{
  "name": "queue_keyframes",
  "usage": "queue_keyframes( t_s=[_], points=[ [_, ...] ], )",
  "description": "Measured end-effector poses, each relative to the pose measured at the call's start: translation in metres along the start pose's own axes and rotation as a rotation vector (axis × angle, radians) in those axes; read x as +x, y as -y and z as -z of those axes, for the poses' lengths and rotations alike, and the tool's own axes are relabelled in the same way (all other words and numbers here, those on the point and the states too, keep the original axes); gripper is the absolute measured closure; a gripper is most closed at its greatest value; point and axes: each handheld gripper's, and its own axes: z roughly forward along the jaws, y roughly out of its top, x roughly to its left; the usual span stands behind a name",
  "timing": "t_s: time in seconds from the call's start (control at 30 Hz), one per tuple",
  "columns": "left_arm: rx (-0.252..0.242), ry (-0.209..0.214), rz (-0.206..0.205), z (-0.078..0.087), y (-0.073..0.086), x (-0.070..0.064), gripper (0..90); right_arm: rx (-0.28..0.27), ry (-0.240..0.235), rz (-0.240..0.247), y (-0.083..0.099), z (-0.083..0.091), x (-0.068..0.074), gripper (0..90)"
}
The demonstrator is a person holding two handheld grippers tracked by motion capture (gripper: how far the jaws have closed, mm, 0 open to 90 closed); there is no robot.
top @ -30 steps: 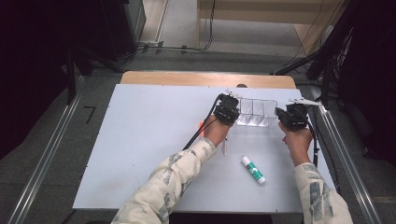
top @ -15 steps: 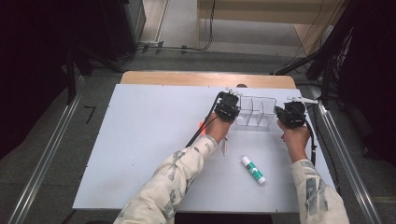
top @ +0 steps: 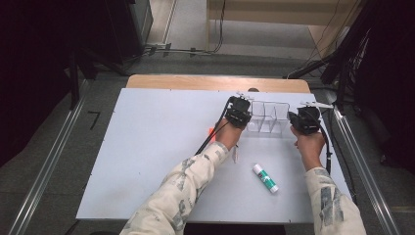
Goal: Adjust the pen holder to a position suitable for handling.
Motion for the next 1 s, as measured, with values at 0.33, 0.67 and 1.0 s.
queue_keyframes(
  t_s=[0.33,0.67,1.0],
  points=[
    [-0.046,-0.046,0.008,0.013,0.002,0.011,82.9,-0.015,0.077,0.028,0.003,0.003,0.001,88.0],
    [-0.137,-0.163,0.091,0.057,0.029,0.063,75.9,-0.020,0.038,0.048,0.026,0.021,-0.010,69.5],
    [-0.164,-0.236,0.121,0.094,0.072,0.091,24.1,-0.016,0.018,-0.046,0.044,0.040,-0.024,41.4]
  ],
)
